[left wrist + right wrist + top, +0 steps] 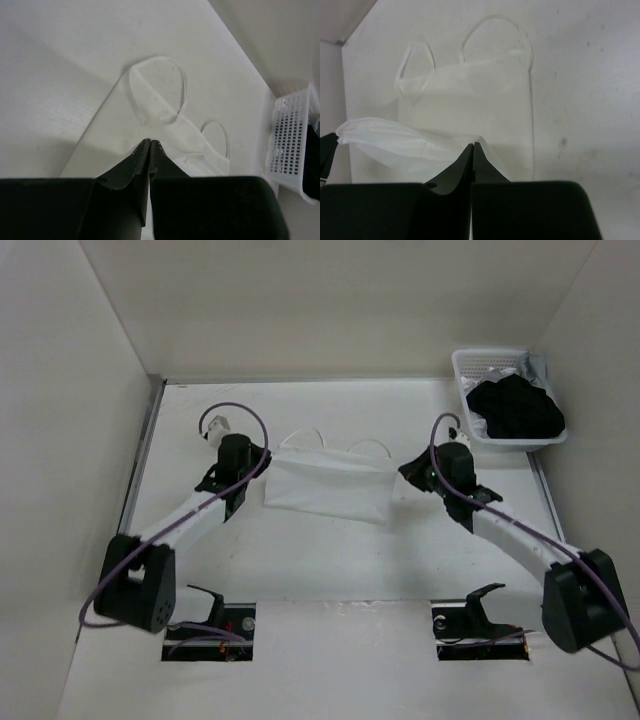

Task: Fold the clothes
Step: Fold the tank top

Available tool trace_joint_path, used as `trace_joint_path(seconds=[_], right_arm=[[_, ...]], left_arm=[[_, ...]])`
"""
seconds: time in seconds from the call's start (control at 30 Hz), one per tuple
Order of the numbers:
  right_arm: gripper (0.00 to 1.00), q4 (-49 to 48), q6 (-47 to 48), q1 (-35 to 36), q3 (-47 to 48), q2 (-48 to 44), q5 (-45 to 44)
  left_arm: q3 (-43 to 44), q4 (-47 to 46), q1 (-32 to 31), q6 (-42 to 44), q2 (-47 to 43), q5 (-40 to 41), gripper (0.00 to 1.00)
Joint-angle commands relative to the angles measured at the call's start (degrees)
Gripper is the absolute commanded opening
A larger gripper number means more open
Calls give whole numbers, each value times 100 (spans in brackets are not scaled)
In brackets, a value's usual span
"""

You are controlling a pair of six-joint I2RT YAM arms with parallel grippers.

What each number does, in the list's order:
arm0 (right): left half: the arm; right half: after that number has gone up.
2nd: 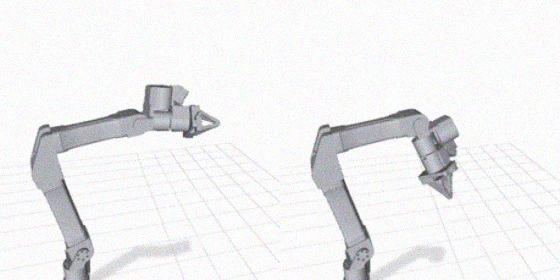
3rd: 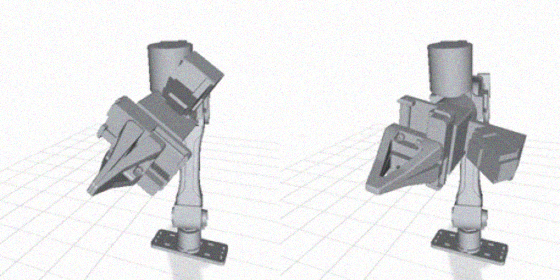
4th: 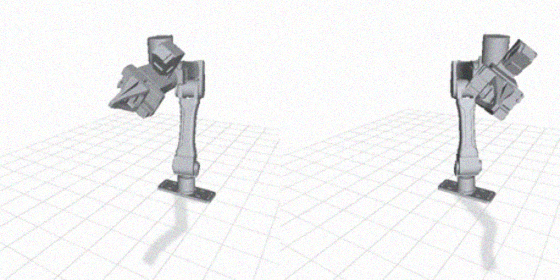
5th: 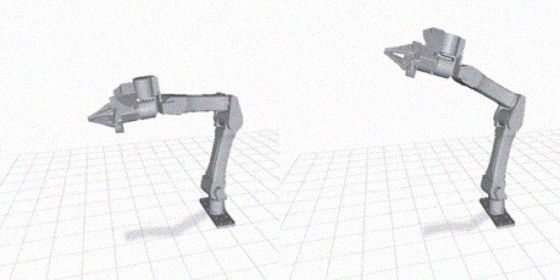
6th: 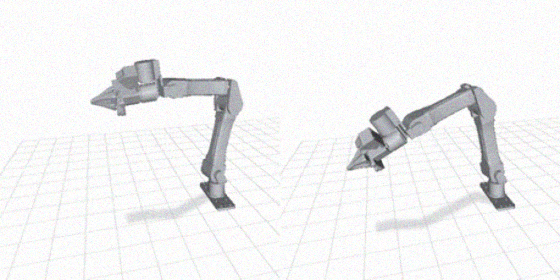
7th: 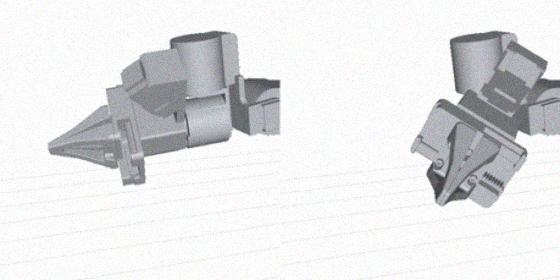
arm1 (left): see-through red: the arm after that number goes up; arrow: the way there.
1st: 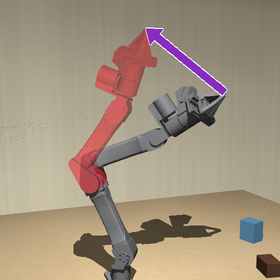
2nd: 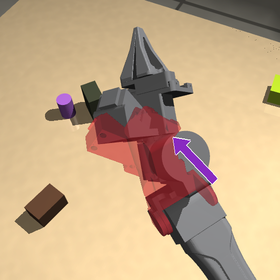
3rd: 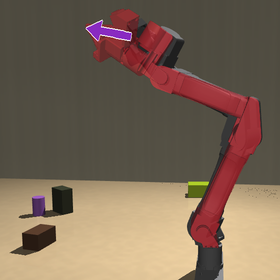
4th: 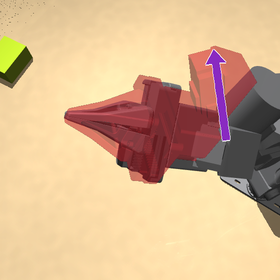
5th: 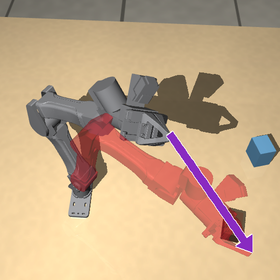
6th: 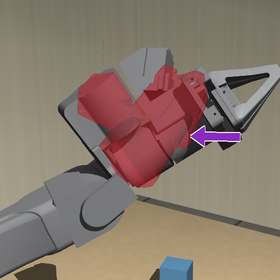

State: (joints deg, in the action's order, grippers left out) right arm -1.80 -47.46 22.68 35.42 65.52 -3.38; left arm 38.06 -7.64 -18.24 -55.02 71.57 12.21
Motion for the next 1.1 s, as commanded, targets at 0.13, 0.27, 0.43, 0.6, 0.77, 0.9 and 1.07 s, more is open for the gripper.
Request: trace_joint_path(seconds=[0.13,0.27,0.43,0.6,0.77,0.9,1.07], right_arm=[[0,-1120,282,-900,1659,2340,697],[20,-1182,159,-989,2380,3405,917],[48,-1313,140,-954,2137,3145,620],[44,-1489,229,-498,873,2055,40],[4,-1525,123,-75,-227,1500,12],[34,-1551,62,83,-702,1254,-49],[47,-1823,-52,136,-888,1340,74]], left_arm=[[2194,-1012,255,141,2587,107,2],[2907,-722,448,36,3538,2,15],[2507,-730,519,211,3225,-114,39],[539,-1081,423,177,1845,168,36],[-676,-1117,448,194,1334,-393,38],[-888,-1213,493,282,1412,-737,40],[-889,-1433,414,220,1711,-878,40]])
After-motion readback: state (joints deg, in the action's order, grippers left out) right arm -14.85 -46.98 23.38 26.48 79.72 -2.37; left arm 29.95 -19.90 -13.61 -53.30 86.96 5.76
